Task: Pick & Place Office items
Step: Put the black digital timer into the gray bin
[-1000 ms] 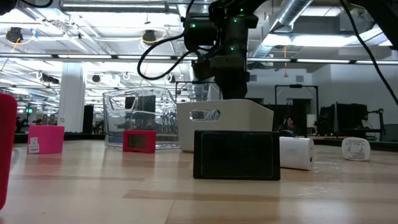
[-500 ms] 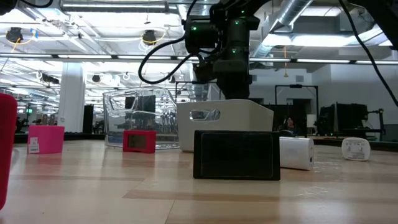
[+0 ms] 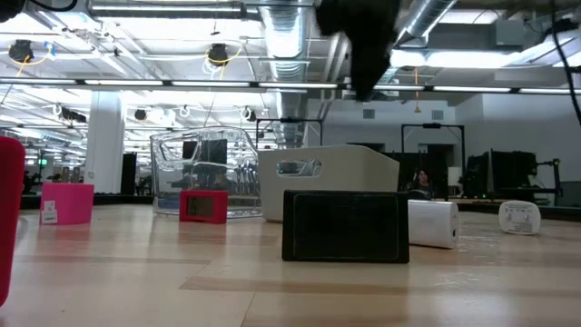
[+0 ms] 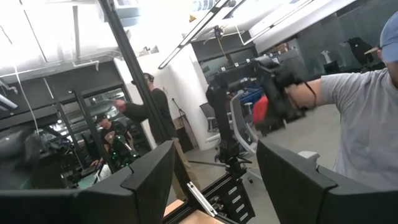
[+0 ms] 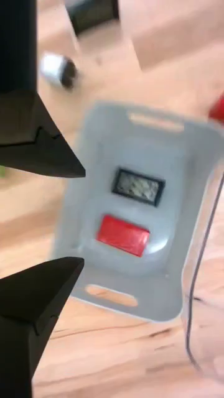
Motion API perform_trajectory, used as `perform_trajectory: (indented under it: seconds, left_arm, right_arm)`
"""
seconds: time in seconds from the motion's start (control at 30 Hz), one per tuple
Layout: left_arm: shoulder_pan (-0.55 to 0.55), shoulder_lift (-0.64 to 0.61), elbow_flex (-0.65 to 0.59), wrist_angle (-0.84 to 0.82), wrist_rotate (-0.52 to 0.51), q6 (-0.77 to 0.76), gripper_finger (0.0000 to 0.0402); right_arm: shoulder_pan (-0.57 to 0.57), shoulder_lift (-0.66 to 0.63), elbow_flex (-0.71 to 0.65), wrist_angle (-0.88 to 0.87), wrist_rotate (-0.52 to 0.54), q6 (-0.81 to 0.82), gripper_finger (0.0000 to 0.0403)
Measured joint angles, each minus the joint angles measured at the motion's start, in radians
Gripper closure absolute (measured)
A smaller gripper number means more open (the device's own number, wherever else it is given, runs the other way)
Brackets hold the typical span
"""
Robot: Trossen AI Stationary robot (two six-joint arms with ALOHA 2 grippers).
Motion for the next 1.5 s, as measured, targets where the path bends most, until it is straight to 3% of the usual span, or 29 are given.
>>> perform_trajectory:
  seconds: [0.3,0.53,0.67,1.13,1.5]
  left_arm:
    - [0.000,0.000,0.000,0.000,-0.015,-0.003,0.0175]
    - [0.000,0.000,0.000,0.001,-0.043,-0.022,0.0175]
    - [0.000,0.000,0.000,-0.003,-0.054,-0.022,0.0175]
    - [0.000,0.000,0.000,-0.009,-0.094,-0.019,0.0175]
    - [0.000,0.000,0.000,-0.010,-0.094,-0.012,0.0175]
  right_arm:
    - [0.332,-0.127,0.002,-0.086,0.207,0.288,0.0199]
    - [0.571,-0.087,0.001,-0.098,0.358,0.509,0.0199]
    - [0.654,-0.019,0.001,-0.095,0.429,0.508,0.0200]
    - [0.600,0.282,0.000,0.138,0.438,0.259,0.0227]
    - [0.643,0.319,0.000,0.335,0.358,0.255,0.0221]
